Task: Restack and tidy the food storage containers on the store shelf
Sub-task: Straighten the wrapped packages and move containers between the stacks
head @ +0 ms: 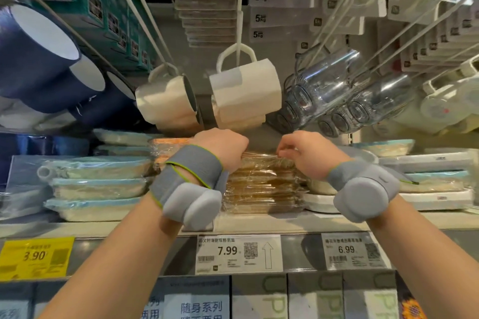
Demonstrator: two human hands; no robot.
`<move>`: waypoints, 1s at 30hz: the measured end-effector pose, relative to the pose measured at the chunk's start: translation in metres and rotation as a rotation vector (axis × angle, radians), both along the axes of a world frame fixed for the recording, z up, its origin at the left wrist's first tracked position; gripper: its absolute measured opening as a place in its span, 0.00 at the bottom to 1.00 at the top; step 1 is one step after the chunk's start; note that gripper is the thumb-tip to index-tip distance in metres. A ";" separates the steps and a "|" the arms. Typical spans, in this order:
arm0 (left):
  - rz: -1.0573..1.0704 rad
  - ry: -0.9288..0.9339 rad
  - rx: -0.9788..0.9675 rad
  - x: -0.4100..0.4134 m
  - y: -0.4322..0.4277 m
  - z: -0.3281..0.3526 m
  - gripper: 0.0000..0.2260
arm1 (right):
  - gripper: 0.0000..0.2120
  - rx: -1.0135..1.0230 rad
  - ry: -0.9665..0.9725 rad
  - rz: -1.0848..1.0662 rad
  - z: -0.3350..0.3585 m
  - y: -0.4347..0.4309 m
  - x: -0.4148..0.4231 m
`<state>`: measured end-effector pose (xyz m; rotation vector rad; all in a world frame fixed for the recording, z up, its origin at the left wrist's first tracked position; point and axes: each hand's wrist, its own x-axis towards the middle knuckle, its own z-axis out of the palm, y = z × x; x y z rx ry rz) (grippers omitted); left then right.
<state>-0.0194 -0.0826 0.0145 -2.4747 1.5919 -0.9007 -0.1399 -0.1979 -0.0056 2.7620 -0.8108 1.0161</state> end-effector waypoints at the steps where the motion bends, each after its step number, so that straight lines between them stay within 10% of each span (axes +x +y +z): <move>1: -0.001 -0.011 0.002 0.000 0.000 -0.001 0.03 | 0.10 0.008 0.003 0.003 -0.001 0.000 0.001; 19: 0.043 0.029 0.115 -0.012 -0.007 0.006 0.08 | 0.38 0.145 0.212 -0.318 0.004 -0.060 -0.038; 30: 0.059 0.110 0.082 -0.011 -0.005 0.003 0.11 | 0.12 -0.159 0.185 -0.289 0.019 -0.067 -0.033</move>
